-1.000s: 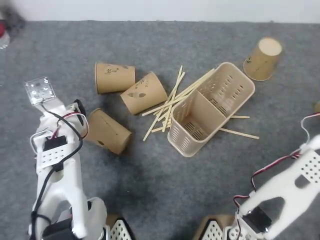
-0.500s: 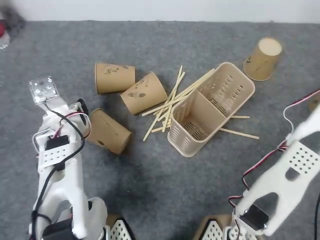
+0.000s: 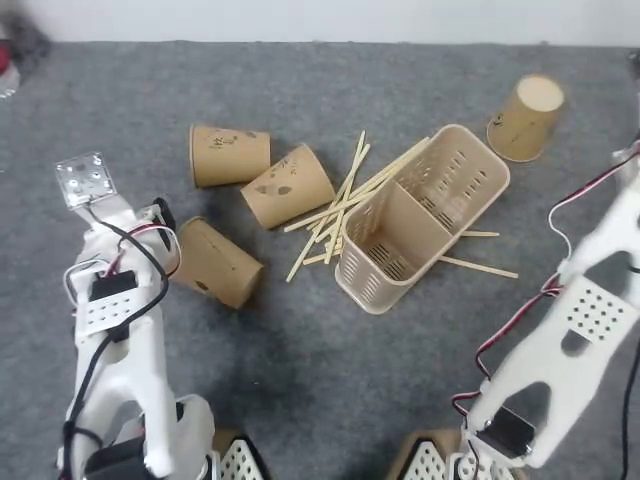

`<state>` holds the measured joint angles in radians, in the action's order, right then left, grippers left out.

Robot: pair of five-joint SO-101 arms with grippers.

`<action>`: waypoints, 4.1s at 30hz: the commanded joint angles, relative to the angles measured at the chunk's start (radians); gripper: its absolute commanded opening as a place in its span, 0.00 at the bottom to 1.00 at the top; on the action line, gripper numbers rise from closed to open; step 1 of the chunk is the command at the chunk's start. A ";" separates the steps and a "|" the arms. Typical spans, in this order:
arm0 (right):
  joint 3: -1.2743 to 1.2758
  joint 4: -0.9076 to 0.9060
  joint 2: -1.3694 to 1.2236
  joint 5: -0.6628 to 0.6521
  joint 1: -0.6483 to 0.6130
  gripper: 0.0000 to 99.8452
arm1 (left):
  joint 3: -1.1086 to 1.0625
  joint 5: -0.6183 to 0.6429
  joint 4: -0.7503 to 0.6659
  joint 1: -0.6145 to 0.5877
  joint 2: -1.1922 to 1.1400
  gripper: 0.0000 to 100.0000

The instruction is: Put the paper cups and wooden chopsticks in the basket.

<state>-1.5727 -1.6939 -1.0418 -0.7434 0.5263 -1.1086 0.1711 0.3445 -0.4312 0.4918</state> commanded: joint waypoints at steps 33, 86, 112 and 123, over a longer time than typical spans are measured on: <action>-0.101 -0.102 0.421 -0.054 0.039 0.01 | -0.007 0.003 -0.031 0.008 0.003 0.18; 1.326 -0.031 1.429 -0.026 -0.740 0.06 | -0.007 0.002 -0.032 0.011 0.003 0.18; 1.478 0.676 1.297 0.170 -0.222 0.01 | -0.007 0.002 -0.032 0.009 0.003 0.18; 1.326 0.972 0.860 0.203 -0.266 0.01 | -0.007 0.002 -0.032 0.006 0.002 0.18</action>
<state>-0.1811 -0.8209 -0.1504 -0.5132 0.2762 -1.1224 0.1711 0.3353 -0.4281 0.4918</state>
